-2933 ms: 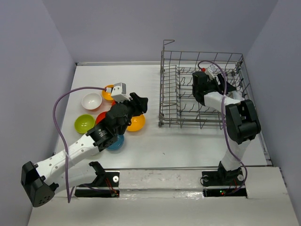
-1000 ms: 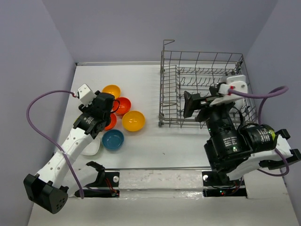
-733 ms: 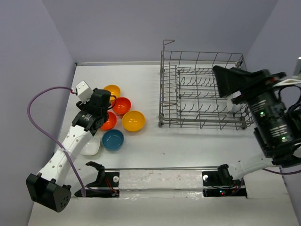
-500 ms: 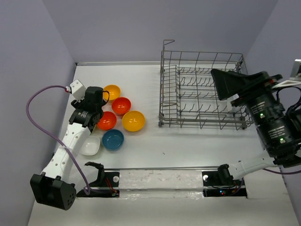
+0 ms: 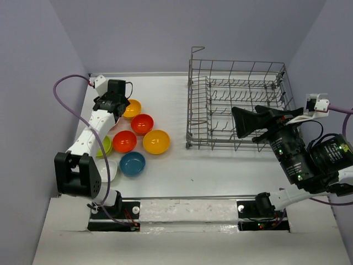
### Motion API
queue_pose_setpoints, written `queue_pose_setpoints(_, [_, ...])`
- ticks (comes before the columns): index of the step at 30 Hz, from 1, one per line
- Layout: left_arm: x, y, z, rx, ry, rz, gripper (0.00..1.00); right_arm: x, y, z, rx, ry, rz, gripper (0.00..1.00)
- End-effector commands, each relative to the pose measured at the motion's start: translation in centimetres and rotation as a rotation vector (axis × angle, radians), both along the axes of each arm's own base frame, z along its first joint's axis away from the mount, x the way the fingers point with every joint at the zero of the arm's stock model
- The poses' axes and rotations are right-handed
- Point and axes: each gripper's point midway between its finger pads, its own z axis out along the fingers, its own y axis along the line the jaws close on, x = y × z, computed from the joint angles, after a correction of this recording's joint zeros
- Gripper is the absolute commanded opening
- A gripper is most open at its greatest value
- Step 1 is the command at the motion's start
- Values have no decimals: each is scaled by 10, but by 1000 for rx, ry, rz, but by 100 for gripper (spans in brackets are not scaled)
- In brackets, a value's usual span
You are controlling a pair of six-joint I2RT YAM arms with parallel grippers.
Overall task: Load the bowls into the dish rack
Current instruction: Pick up the bowl from the corner of the board.
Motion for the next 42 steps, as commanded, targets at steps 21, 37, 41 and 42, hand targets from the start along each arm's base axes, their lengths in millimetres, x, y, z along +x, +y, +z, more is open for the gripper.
queue_pose_setpoints(21, [70,-29,-74,-147,78,13,59,4,-19,-48,-38,98,-97,92])
queue_pose_setpoints(37, [55,-24,-86,-132,105,29,59,3,-14,-58,-55,107,-112,92])
queue_pose_setpoints(41, [47,-22,-88,-130,109,31,59,2,-11,-60,-57,108,-113,93])
queue_pose_setpoints(42, [46,-21,-88,-129,111,32,59,2,-11,-61,-60,108,-114,93])
